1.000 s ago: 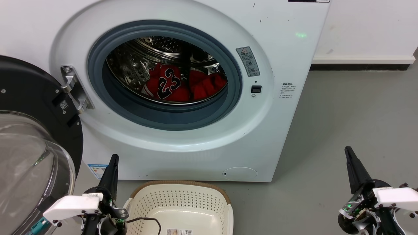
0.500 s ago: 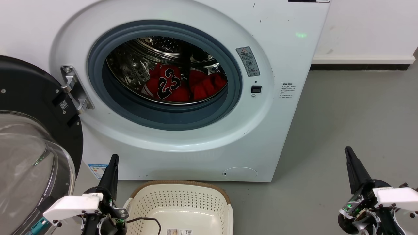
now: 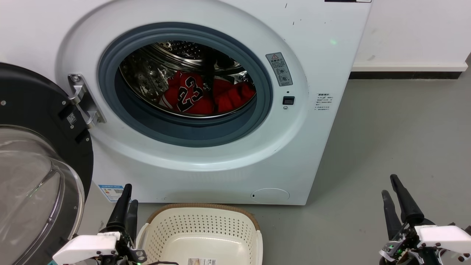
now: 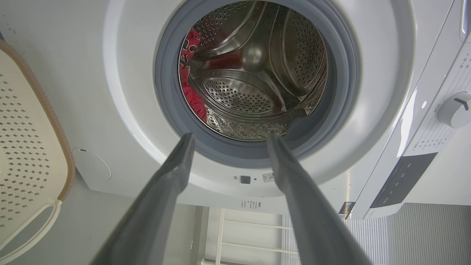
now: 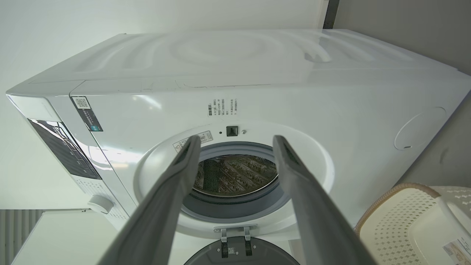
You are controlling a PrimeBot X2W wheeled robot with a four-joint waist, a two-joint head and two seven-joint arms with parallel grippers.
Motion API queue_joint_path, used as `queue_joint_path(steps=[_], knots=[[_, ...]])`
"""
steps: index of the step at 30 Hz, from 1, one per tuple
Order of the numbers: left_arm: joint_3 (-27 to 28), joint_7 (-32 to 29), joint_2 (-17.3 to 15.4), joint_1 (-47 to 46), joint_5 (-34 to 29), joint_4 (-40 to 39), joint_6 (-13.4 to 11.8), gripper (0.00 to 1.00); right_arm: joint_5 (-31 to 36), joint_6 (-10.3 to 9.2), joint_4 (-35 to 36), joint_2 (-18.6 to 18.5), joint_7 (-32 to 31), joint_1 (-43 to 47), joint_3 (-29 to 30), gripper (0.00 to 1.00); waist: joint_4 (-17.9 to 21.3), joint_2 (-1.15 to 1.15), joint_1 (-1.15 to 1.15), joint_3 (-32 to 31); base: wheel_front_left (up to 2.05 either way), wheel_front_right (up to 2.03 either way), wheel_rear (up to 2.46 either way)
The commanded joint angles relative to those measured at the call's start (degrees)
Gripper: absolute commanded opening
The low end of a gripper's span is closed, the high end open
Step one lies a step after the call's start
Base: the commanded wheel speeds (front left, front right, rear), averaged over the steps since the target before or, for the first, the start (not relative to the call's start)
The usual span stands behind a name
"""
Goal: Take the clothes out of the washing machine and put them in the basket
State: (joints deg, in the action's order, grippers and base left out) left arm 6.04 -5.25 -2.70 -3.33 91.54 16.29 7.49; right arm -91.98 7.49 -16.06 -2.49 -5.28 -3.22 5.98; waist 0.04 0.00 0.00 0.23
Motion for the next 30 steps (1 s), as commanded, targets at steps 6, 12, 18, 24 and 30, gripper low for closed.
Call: queue_joint_path(steps=[6,12,18,24,30], knots=[[0.2,2.2,-0.1,-0.2,-2.7,-2.7,0.0,1.00,3.1,0.00,2.2,-0.2,2.2,-0.3,-0.3,1.00,0.1,0.00,0.00,0.1,0.00,0.00,0.00],[2.2,3.8,-0.1,0.1,-7.2,-2.7,0.0,1.00,10.2,0.00,1.9,-0.2,3.8,-0.4,1.7,1.00,0.1,0.00,0.00,0.1,0.00,0.00,0.00],[5.0,5.2,-0.1,-0.4,-12.7,-3.0,-0.3,1.00,20.7,0.00,4.3,-0.2,5.3,-1.0,3.6,1.00,0.1,0.00,0.00,0.1,0.00,0.00,0.00],[6.7,6.6,-0.1,-0.6,-18.7,-5.6,-1.3,1.00,33.4,0.00,8.4,-0.2,6.6,-1.1,3.5,1.00,0.1,0.00,0.00,0.2,0.00,0.00,0.00],[6.5,7.9,-0.1,-0.3,-26.2,-10.5,-4.0,1.00,46.1,0.00,13.2,-0.3,7.9,-1.0,2.2,1.00,0.1,0.00,0.00,0.5,0.00,0.00,0.00]])
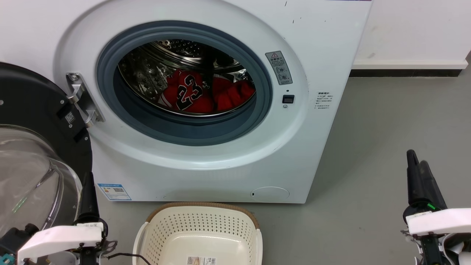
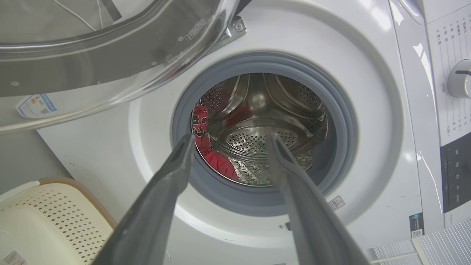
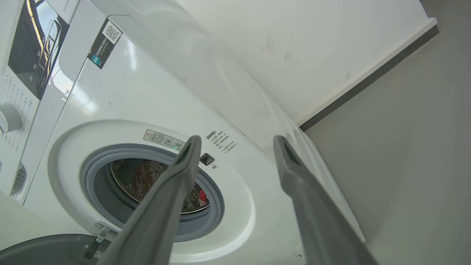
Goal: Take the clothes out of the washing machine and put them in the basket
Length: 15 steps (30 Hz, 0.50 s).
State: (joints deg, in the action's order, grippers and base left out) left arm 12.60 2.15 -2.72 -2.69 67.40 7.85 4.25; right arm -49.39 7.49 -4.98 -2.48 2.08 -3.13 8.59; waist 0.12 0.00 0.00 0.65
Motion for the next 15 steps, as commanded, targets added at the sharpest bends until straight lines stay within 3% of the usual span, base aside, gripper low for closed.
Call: queue_joint_path(steps=[1,5,15], knots=[[-0.3,0.7,-0.1,-0.8,-3.2,-3.0,-1.3,1.00,5.3,0.00,2.8,-0.3,0.8,-1.1,-0.8,1.00,0.0,0.00,0.00,0.1,0.00,0.00,0.00],[-1.5,1.5,-0.1,-0.2,-7.5,-6.0,-3.5,1.00,12.3,0.00,5.1,-0.3,1.6,-0.9,-1.9,1.00,0.0,0.00,0.00,0.1,0.00,0.00,0.00],[-5.0,3.2,-0.1,1.1,-16.7,-11.4,-5.0,1.00,24.6,0.00,8.6,-0.3,3.3,0.5,-4.3,1.00,-0.4,0.00,0.00,0.1,0.00,0.00,0.00]])
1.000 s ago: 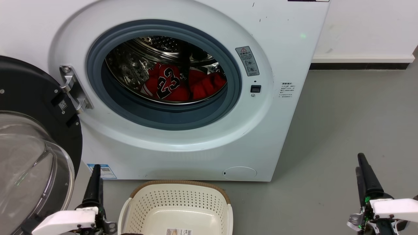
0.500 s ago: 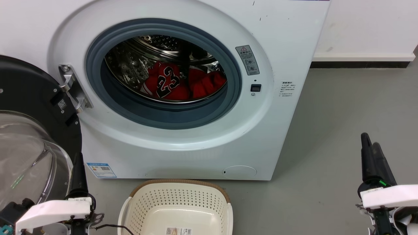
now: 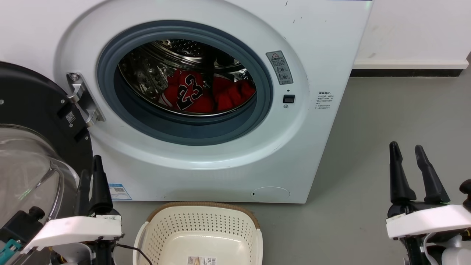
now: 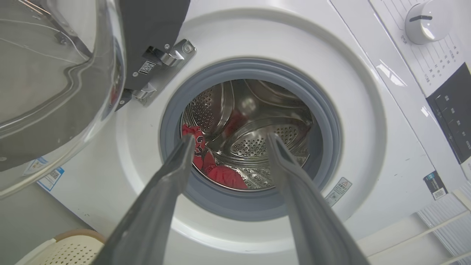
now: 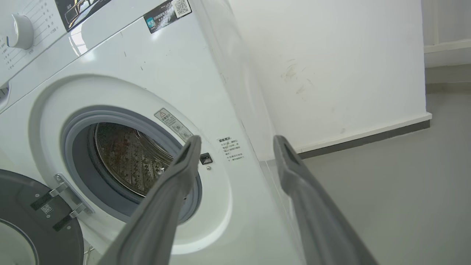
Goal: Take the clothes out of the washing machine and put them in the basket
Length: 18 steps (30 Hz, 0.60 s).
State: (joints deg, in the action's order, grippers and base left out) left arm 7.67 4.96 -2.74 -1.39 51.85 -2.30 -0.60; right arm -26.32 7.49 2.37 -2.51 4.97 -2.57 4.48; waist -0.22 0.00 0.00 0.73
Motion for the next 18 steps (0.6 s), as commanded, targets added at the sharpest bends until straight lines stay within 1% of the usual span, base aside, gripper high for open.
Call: queue_joint_path(steps=[1,7,11,18], knots=[[-0.5,0.6,-0.1,0.1,-2.3,-1.7,-0.3,1.00,2.7,0.00,1.5,-0.3,0.6,0.1,-0.4,1.00,-0.1,0.00,0.00,0.0,0.00,0.00,0.00],[-2.5,1.6,-0.1,0.6,-7.6,-4.1,-1.0,1.00,8.7,0.00,3.0,-0.3,1.6,0.3,-1.5,1.00,-0.3,0.00,0.00,0.0,0.00,0.00,0.00],[-3.5,2.3,-0.1,1.0,-11.7,-5.5,-0.6,1.00,12.8,0.00,3.7,-0.3,2.3,0.5,-2.6,1.00,-0.3,0.00,0.00,0.0,0.00,0.00,0.00],[-5.8,3.5,-0.1,1.5,-18.8,-7.2,-1.6,1.00,19.1,0.00,4.9,-0.4,3.4,0.8,-4.0,1.00,-0.3,0.00,0.00,0.2,0.00,0.00,0.00]])
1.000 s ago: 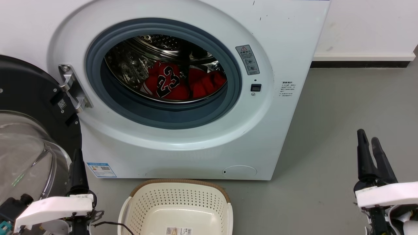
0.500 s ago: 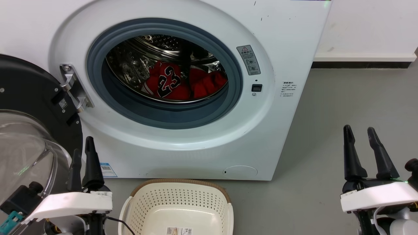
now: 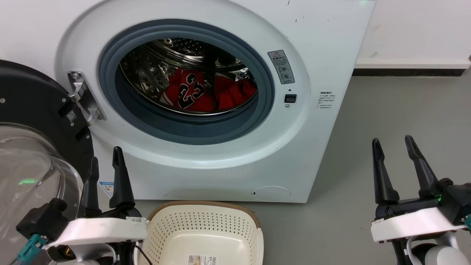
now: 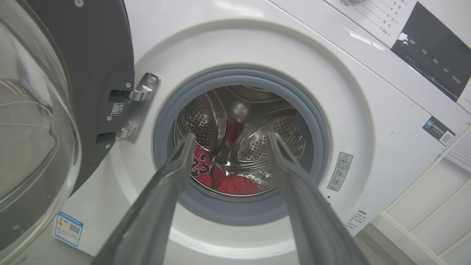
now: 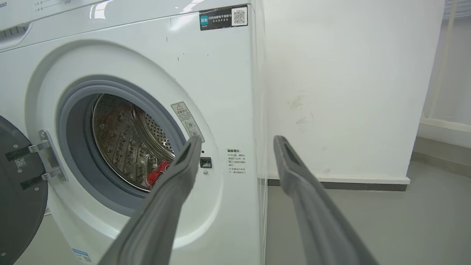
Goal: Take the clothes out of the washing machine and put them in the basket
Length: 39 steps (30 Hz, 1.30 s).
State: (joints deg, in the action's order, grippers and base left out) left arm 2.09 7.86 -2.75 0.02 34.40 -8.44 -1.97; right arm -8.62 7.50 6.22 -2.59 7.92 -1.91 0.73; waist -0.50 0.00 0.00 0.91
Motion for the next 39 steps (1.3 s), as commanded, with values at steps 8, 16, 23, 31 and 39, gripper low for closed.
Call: queue_joint_path(steps=[8,16,23,31,39], knots=[[-3.7,2.0,-0.1,0.7,-11.4,-2.1,-2.2,1.00,8.7,-0.02,2.1,-0.3,1.9,0.8,-1.0,1.00,0.2,0.00,0.00,0.2,0.00,0.00,0.00],[-7.8,3.1,-1.8,1.3,-17.7,-1.1,-4.3,1.00,12.8,-0.02,0.9,-0.3,3.0,1.9,-0.9,1.00,0.4,0.00,0.00,0.2,0.00,0.00,0.00],[-10.0,4.0,-2.8,2.4,-19.2,0.6,-2.9,1.00,15.5,-0.02,-0.7,-0.4,3.9,2.7,-0.6,1.00,0.5,0.00,0.00,0.2,0.00,0.00,0.00],[-9.4,4.9,-3.0,3.3,-24.6,6.5,-4.6,1.00,17.2,-0.02,-4.1,-0.4,4.9,3.4,0.5,1.00,0.6,0.00,0.00,0.0,0.00,0.00,0.00],[-12.3,5.8,-4.1,3.3,-28.9,9.0,-6.1,1.00,17.2,-0.02,-5.6,-0.4,5.8,3.8,1.0,1.00,0.6,0.00,0.00,-0.1,0.00,0.00,0.00]])
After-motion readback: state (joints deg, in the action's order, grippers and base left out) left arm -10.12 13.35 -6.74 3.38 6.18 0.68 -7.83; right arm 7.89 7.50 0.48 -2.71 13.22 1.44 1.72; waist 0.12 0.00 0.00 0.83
